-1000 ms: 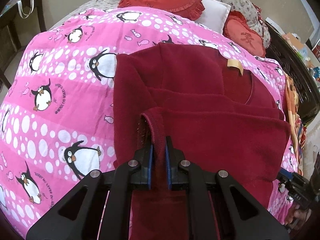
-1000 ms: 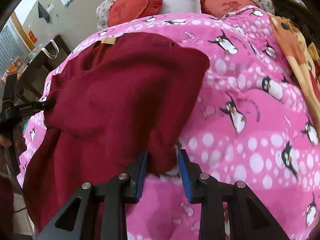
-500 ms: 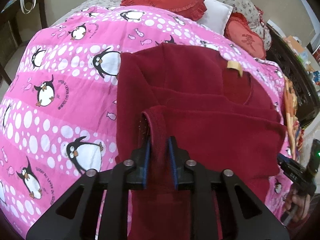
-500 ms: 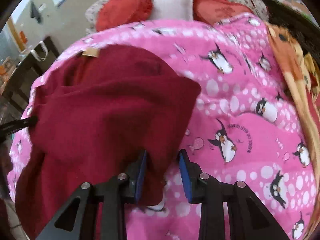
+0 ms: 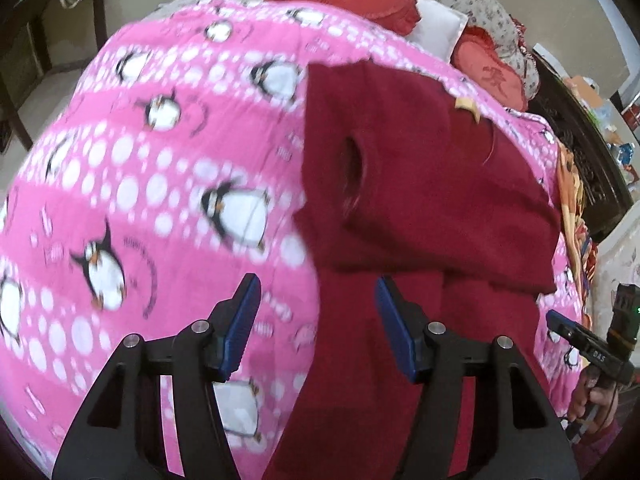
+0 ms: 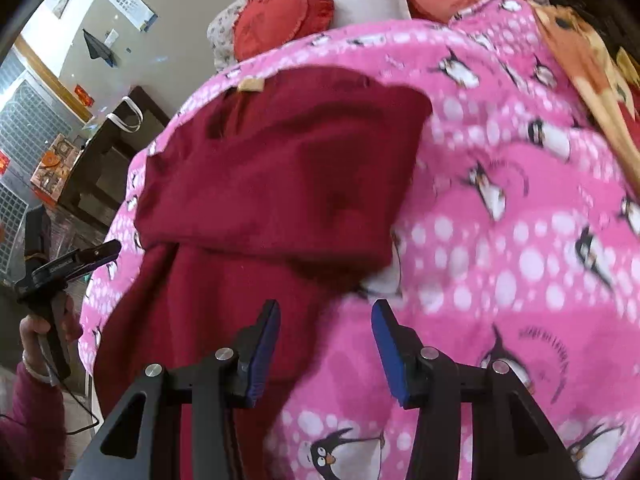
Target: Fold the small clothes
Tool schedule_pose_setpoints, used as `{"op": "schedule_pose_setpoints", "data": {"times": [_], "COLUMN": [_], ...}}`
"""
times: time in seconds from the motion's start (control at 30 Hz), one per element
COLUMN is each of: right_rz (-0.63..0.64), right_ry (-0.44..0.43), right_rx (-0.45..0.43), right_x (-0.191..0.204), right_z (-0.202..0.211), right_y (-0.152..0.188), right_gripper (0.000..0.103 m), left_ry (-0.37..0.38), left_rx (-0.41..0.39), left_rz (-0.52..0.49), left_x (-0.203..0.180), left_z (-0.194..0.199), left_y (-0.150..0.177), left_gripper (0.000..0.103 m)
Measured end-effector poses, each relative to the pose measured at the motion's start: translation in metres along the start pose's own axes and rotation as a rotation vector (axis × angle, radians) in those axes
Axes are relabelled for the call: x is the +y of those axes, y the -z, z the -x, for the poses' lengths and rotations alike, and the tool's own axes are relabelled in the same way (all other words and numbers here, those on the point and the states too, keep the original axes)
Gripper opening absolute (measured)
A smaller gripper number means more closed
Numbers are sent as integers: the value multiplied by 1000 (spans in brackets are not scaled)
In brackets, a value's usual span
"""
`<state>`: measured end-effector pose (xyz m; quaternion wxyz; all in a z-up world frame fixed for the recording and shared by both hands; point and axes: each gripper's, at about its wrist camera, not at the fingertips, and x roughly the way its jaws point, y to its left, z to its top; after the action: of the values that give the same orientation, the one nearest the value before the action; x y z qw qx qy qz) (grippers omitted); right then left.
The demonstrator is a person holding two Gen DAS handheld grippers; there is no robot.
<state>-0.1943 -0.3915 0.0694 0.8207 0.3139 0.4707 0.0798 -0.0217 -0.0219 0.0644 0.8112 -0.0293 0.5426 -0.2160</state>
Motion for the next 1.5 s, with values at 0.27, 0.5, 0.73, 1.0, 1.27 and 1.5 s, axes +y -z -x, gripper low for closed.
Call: {"op": "schedule_pose_setpoints", "data": {"times": [0.27, 0.5, 0.73, 1.0, 1.27, 1.5], "right_rz": [-92, -96, -20, -200, -123, -57], "right_ry": [-59, -44, 71, 148, -84, -59], "right_rx": [-12, -86, -189, -139, -64, -43], "right_x": [-5, -5, -8, -63, -26, 1], "right_z": [-34, -32, 15, 2, 21, 0], "right_y": [-12, -11, -12, -9, 16, 24], "right_gripper": [44, 8, 6, 0, 42, 7], "left_ry": [10, 23, 32, 19, 26, 28], "left_rx": [59, 56, 31, 49, 43, 64], "left_rz": [35, 61, 44, 50, 83, 85], "left_x": [2, 2, 3, 12, 22, 23], "left_z": [-13, -12, 3, 0, 11, 18], "left_y": [27, 26, 27, 37, 50, 70], "left_gripper": [60, 59, 59, 59, 59, 59]}}
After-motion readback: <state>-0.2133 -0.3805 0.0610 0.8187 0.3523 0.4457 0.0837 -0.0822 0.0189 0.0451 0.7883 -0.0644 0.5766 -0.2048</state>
